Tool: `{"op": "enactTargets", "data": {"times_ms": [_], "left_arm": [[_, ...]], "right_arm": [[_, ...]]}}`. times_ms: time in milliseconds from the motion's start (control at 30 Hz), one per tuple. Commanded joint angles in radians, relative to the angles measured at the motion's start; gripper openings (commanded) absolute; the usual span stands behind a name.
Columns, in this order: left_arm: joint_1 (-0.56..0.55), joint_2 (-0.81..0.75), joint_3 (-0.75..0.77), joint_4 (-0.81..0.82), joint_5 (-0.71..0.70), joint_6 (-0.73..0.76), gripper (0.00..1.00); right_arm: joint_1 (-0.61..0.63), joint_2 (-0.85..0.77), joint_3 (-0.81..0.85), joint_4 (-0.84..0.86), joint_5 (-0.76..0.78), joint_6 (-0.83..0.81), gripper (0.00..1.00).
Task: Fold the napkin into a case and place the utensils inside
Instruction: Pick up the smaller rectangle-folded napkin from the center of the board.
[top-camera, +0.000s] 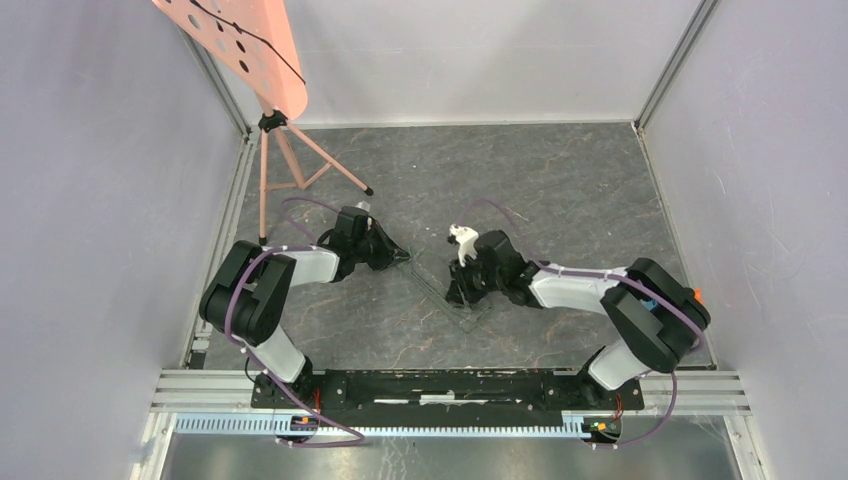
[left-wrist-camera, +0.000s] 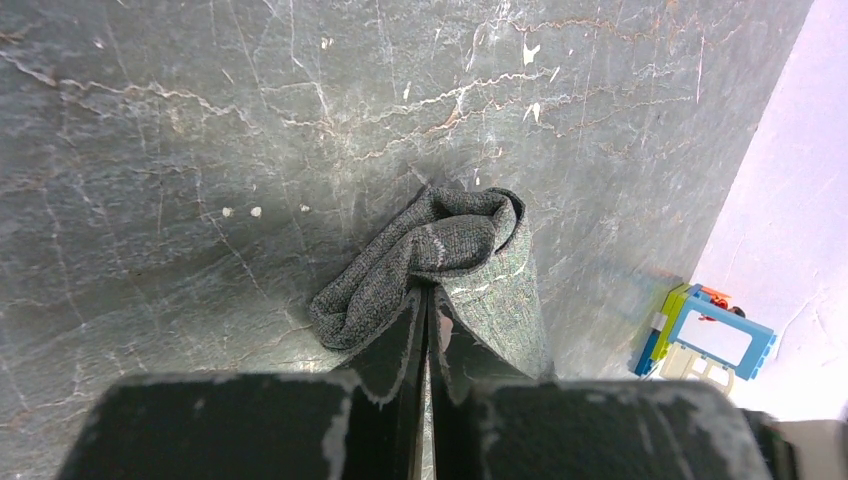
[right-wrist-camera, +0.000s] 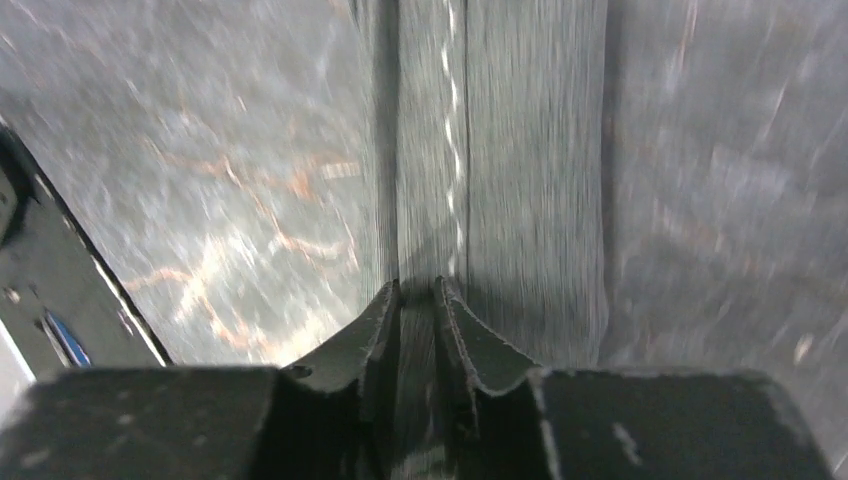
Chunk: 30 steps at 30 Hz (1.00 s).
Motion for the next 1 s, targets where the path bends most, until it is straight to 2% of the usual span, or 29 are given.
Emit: {"op": "enactTargets", "data": {"times_ms": [0,133,267,467,633,833,900,967], "left_arm": [[-0.002,0.045,-0.020,-0.074,-0.052,0.072,0.07],[-0.001,0.055,-0.015,-0.079,-0.057,0.074,0.07],[-0.002,0.066,-0.009,-0.079,-0.051,0.075,0.07],[-0.002,0.061,-0.006,-0.091,-0.045,0.086,0.07],[-0.003,0.057,-0.005,-0.097,-0.041,0.088,0.07],[-0.003,0.037,0.006,-0.131,-0.044,0.111,0.07],[-0.002,0.033,0.006,-0.137,-0.052,0.117,0.07],[-0.002,0.032,0.004,-0.137,-0.051,0.117,0.07]], "right_arm": [[0.012,-0.106,-0.148,0.047,-0.012,0.034,0.21],[0.037,-0.169,-0.258,0.067,0.060,0.024,0.21],[0.059,-0.175,-0.234,0.013,0.099,-0.014,0.22],[0.079,-0.281,-0.183,-0.062,0.156,-0.024,0.38],[0.093,-0.231,-0.279,0.025,0.180,-0.037,0.38],[0.195,-0.240,-0.105,-0.197,0.386,-0.121,0.39],[0.211,-0.250,-0.021,-0.277,0.429,-0.158,0.44],[0.226,-0.242,0.045,-0.310,0.452,-0.198,0.54]]}}
